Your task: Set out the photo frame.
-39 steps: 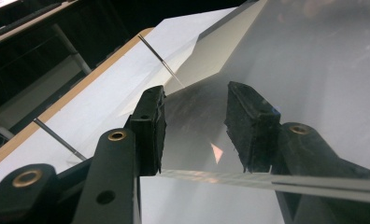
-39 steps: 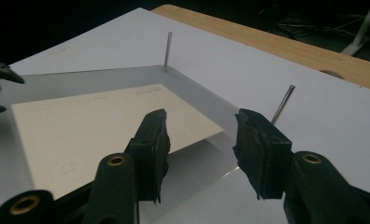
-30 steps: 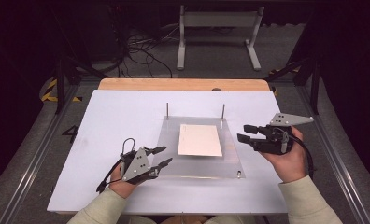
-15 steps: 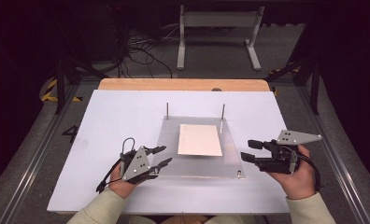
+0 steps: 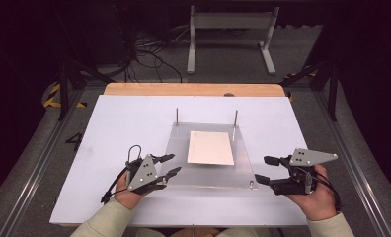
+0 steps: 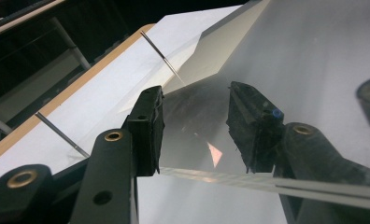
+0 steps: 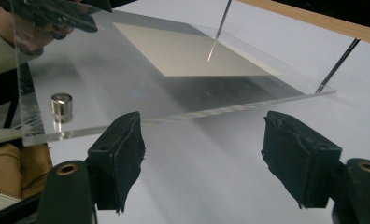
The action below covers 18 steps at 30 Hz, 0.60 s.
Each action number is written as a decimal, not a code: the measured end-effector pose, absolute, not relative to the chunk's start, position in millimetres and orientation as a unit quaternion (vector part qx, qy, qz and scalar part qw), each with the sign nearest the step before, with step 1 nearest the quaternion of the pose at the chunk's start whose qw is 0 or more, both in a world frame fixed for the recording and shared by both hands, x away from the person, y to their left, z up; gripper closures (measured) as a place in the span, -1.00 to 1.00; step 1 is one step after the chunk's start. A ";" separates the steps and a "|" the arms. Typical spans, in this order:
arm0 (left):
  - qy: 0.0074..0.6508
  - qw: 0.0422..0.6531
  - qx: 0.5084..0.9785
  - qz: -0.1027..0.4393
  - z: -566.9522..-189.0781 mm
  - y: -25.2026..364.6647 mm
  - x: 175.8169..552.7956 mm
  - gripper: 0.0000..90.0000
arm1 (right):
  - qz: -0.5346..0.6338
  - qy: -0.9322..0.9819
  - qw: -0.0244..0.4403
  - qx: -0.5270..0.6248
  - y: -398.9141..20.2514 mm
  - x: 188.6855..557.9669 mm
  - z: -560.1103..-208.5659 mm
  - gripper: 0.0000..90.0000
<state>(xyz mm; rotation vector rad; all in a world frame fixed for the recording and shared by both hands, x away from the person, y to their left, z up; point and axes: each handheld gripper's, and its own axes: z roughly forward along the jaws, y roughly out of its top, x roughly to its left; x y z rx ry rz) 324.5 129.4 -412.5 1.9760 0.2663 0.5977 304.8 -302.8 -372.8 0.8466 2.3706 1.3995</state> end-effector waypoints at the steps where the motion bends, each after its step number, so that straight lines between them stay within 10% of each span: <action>1: 0.111 0.506 0.819 0.248 -412.7 129.2 324.0 0.22 | 0.480 0.816 0.131 0.293 -302.8 304.4 -373.7 -0.38; 18: 0.108 0.512 0.817 0.242 -411.6 128.1 323.1 0.22 | 0.507 0.830 0.143 0.186 -273.8 299.9 -386.6 -0.65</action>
